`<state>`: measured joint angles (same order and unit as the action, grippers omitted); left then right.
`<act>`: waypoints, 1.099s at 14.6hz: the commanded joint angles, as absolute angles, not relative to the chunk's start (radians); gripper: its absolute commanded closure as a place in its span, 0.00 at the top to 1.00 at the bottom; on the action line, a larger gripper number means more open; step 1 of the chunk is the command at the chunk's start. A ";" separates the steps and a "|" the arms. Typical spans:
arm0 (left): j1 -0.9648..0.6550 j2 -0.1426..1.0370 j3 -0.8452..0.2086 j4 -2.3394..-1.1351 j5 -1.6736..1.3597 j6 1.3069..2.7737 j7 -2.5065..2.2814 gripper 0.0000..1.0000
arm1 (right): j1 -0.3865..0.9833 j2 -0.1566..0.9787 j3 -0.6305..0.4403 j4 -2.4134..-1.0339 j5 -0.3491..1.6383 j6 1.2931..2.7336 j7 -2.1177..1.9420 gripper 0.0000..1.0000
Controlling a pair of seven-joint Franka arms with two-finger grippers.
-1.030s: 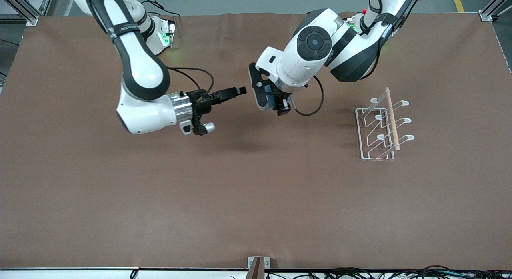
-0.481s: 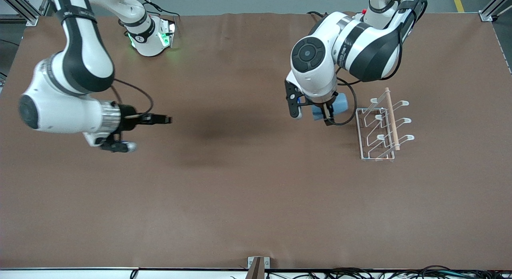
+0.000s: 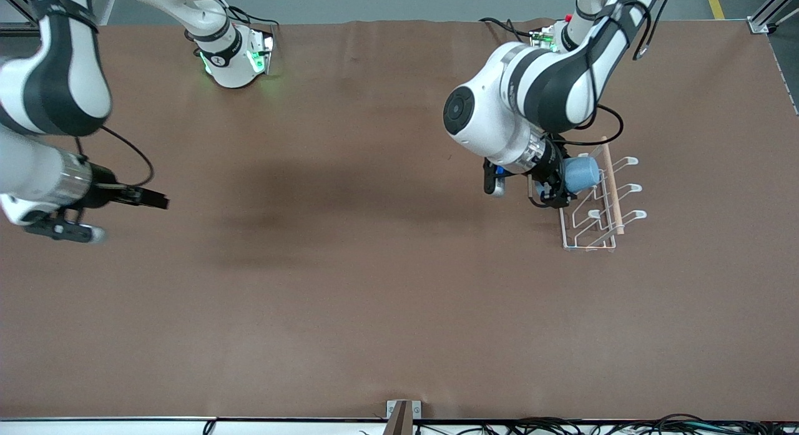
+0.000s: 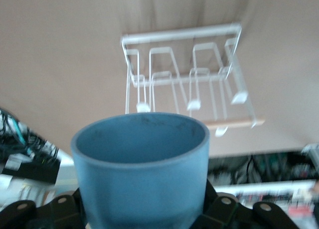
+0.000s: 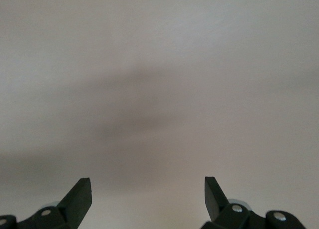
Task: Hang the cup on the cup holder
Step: 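Move the cup over the rack hooks with the left gripper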
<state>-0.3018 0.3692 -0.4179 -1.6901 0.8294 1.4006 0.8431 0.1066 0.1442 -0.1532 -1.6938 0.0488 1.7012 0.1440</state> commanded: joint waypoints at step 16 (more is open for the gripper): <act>-0.305 0.713 -0.345 -1.810 1.362 1.186 0.678 0.16 | 0.002 -0.011 -0.130 -1.482 -0.008 1.516 0.041 1.00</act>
